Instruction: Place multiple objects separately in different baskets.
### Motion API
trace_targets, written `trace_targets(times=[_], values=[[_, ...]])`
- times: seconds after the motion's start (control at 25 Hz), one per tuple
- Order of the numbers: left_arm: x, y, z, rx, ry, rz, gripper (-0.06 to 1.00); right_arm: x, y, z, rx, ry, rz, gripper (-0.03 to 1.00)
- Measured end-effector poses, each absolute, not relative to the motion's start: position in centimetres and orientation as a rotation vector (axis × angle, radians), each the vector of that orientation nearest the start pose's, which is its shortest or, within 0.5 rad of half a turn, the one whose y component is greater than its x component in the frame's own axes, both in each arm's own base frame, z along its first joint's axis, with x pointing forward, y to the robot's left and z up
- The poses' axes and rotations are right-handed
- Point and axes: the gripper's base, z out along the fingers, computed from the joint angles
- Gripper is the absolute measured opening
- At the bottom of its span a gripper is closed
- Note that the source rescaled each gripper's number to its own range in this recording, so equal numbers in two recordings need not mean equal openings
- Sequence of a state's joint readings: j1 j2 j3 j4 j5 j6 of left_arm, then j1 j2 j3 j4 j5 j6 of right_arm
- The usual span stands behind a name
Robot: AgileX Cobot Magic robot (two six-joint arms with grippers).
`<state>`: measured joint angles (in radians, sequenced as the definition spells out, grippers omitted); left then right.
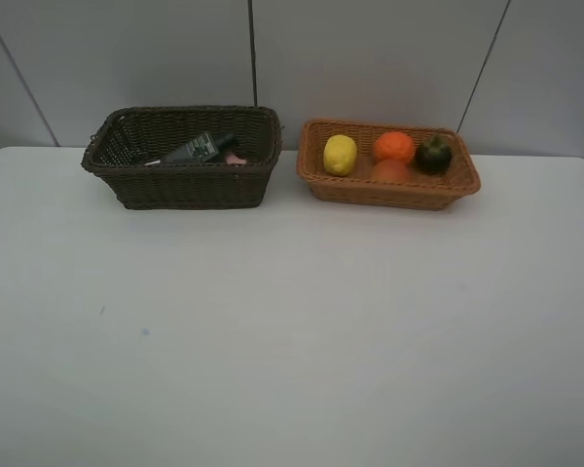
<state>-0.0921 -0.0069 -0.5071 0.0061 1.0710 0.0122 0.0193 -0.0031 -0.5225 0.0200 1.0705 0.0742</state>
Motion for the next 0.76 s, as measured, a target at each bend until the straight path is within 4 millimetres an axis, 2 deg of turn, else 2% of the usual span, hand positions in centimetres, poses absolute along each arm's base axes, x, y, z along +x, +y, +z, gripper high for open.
trace_targets(times=[0.76], values=[[-0.71, 0.11, 27.84, 0.106, 2.038, -0.043, 1.0, -0.83, 0.15, 28.3, 0.054, 2.025, 0.083, 1.0]])
